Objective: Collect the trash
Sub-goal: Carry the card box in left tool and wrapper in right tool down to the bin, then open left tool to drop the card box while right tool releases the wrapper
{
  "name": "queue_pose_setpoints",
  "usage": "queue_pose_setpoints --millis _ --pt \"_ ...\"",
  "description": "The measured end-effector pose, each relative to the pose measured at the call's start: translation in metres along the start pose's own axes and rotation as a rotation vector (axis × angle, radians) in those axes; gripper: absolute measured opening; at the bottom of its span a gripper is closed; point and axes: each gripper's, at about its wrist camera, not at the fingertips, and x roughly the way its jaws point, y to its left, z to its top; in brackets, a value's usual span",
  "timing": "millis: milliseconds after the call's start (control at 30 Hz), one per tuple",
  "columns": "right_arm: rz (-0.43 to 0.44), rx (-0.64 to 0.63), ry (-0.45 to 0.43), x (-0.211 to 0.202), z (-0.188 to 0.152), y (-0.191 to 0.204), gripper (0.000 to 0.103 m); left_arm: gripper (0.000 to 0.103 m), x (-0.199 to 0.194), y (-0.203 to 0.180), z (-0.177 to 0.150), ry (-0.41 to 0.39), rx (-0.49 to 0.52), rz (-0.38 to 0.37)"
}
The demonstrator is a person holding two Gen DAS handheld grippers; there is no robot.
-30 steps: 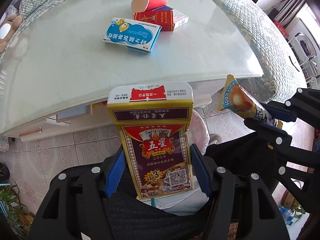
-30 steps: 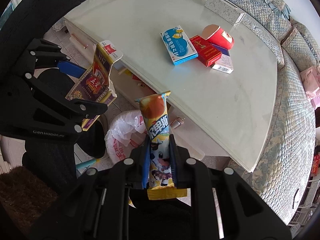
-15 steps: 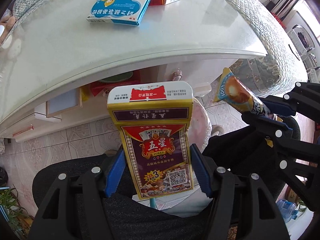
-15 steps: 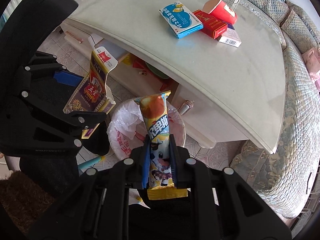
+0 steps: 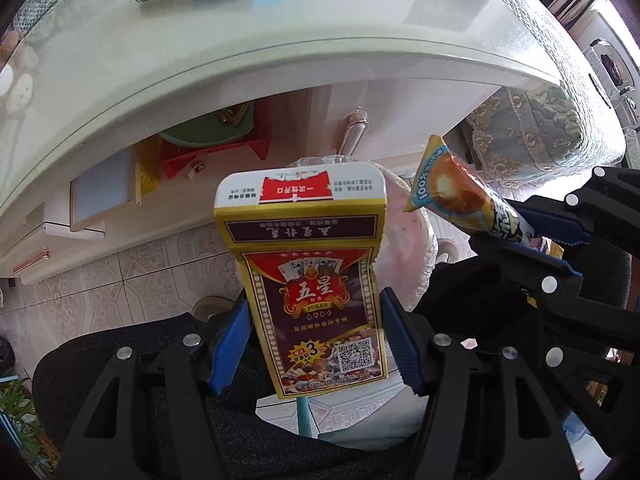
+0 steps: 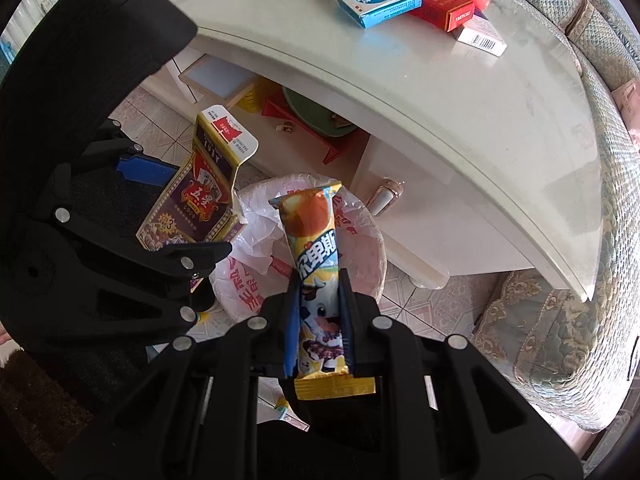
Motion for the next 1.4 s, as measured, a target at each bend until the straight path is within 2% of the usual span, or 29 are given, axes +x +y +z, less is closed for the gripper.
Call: queue_pose_setpoints --millis 233,367,500,833,1367,1400 --pt "0.016 0.026 0.031 0.035 -0.001 -0.006 0.018 0.062 0.032 0.003 0.005 0.032 -0.012 0.002" --pt "0.046 0.065 0.049 0.055 -0.001 -0.014 0.018 0.062 0.054 0.008 0.008 0.078 -0.036 -0.048" --pt "0.065 0.101 0.073 0.077 -0.004 -0.021 0.018 0.062 0.076 0.014 0.01 0.111 -0.063 -0.068" --pt "0.124 0.145 0.16 0.135 -0.012 -0.024 0.018 0.062 0.128 0.031 0.009 0.211 -0.186 -0.162" --pt "0.152 0.176 0.231 0.176 -0.012 -0.039 0.018 0.062 0.18 0.033 0.017 0.301 -0.21 -0.168" --pt "0.154 0.175 0.23 0.177 -0.011 -0.039 0.022 0.063 0.181 0.034 0.017 0.307 -0.211 -0.166"
